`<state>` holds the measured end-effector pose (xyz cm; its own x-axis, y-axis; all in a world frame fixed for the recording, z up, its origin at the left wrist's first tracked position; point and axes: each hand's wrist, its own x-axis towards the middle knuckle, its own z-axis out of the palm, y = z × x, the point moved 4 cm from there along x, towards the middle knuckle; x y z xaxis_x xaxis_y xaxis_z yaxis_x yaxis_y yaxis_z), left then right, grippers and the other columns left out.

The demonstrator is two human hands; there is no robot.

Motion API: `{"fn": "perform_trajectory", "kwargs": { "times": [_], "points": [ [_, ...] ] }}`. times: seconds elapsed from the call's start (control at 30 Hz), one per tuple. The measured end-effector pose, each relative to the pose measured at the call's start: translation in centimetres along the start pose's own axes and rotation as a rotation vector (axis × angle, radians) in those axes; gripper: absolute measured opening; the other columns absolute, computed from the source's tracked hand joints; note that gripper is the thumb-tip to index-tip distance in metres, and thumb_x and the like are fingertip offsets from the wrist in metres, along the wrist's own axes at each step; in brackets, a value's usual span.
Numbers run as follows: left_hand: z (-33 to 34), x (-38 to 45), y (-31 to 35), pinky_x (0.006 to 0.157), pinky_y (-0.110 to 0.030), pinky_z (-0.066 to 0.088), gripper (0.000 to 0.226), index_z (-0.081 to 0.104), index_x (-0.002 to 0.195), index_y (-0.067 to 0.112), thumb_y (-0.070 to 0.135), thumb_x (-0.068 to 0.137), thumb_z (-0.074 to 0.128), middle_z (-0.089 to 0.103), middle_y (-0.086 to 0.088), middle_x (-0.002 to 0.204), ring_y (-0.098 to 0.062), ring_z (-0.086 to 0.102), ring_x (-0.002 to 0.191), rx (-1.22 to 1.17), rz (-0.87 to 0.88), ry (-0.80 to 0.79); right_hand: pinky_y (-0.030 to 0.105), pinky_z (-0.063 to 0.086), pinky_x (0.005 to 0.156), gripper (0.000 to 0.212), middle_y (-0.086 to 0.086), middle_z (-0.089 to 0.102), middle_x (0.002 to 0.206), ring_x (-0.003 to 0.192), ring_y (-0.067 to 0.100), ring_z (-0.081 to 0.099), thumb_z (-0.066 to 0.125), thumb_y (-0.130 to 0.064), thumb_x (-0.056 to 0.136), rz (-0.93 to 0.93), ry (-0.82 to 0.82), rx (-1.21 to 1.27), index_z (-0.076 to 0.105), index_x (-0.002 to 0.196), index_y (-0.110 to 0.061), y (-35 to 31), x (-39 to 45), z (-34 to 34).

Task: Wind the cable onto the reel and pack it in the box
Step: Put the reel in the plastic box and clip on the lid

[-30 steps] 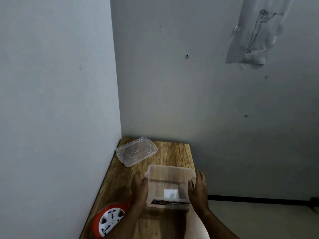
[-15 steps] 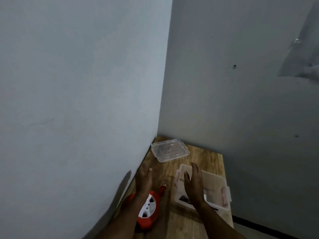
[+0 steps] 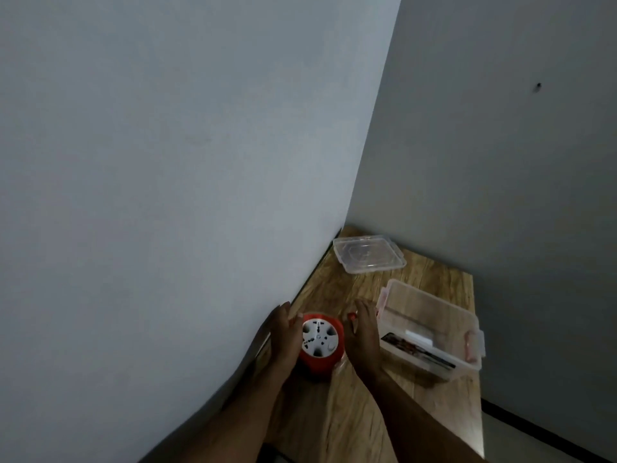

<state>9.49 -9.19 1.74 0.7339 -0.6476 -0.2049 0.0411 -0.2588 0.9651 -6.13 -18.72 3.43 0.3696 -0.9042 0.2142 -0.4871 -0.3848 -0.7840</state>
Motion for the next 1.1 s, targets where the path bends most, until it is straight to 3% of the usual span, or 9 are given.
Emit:
{"fn": "perform_trajectory", "kwargs": {
  "times": [0.1, 0.27, 0.4, 0.5, 0.6, 0.77, 1.1],
  "points": [
    [-0.4, -0.7, -2.0, 0.111, -0.046, 0.048, 0.049, 0.046, 0.150, 0.014, 0.024, 0.103, 0.056, 0.050, -0.012, 0.152, -0.030, 0.052, 0.137, 0.060, -0.009, 0.020, 0.026, 0.045, 0.090, 0.027, -0.005, 0.056, 0.123, 0.116, 0.015, 0.055, 0.056, -0.020, 0.099, 0.030, -0.014, 0.028, 0.051, 0.125, -0.024, 1.0, -1.8, 1.3],
    [-0.2, -0.9, -3.9, 0.100, -0.039, 0.056, 0.041, 0.056, 0.141, 0.015, 0.023, 0.100, 0.060, 0.060, -0.008, 0.140, -0.029, 0.061, 0.126, 0.104, 0.010, 0.030, 0.034, 0.044, 0.104, 0.046, -0.003, 0.048, 0.139, 0.127, 0.012, 0.047, 0.054, -0.032, 0.102, 0.155, -0.052, 0.060, 0.046, 0.144, -0.016, 2.7, -3.3, 2.9],
    [0.4, -0.7, -4.3, 0.103, -0.044, 0.055, 0.048, 0.052, 0.144, 0.015, 0.019, 0.098, 0.063, 0.057, -0.009, 0.144, -0.030, 0.059, 0.129, 0.071, 0.002, 0.051, 0.040, 0.050, 0.096, 0.036, 0.001, 0.057, 0.124, 0.117, 0.021, 0.056, 0.059, -0.033, 0.097, 0.253, -0.050, 0.094, 0.053, 0.129, -0.019, 3.9, -3.0, 4.0],
    [1.1, -0.8, -4.4, 0.106, -0.048, 0.052, 0.050, 0.050, 0.144, 0.017, 0.018, 0.096, 0.065, 0.056, -0.008, 0.144, -0.030, 0.056, 0.131, 0.045, -0.013, 0.068, 0.043, 0.053, 0.098, 0.052, -0.004, 0.060, 0.128, 0.117, 0.017, 0.059, 0.062, -0.045, 0.091, 0.345, -0.065, 0.200, 0.049, 0.137, -0.026, 4.7, -2.3, 4.7],
    [1.5, -0.7, -4.8, 0.108, -0.051, 0.051, 0.051, 0.048, 0.146, 0.022, 0.023, 0.097, 0.064, 0.054, -0.006, 0.147, -0.029, 0.054, 0.133, 0.007, -0.049, 0.086, 0.047, 0.054, 0.099, 0.063, 0.004, 0.058, 0.135, 0.121, 0.023, 0.059, 0.071, -0.032, 0.087, 0.410, -0.085, 0.313, 0.044, 0.143, -0.019, 4.1, -1.8, 4.7],
    [1.3, -0.7, -4.6, 0.106, -0.052, 0.052, 0.051, 0.048, 0.145, 0.029, 0.023, 0.097, 0.064, 0.054, -0.003, 0.147, -0.027, 0.054, 0.134, -0.066, -0.037, 0.103, 0.047, 0.052, 0.101, 0.074, -0.002, 0.054, 0.134, 0.121, 0.021, 0.057, 0.074, -0.009, 0.085, 0.405, -0.073, 0.372, 0.039, 0.149, -0.018, 2.3, -1.3, 4.0],
    [3.7, 0.1, 3.8, 0.105, -0.050, 0.053, 0.058, 0.041, 0.151, 0.029, 0.028, 0.098, 0.066, 0.049, -0.001, 0.153, -0.024, 0.053, 0.134, -0.127, 0.164, 0.147, 0.046, 0.053, 0.100, 0.067, -0.004, 0.049, 0.140, 0.128, 0.020, 0.051, 0.071, -0.019, 0.087, 0.155, 0.012, 0.343, 0.040, 0.145, -0.033, -2.1, 4.1, -1.3]
  ]
}}
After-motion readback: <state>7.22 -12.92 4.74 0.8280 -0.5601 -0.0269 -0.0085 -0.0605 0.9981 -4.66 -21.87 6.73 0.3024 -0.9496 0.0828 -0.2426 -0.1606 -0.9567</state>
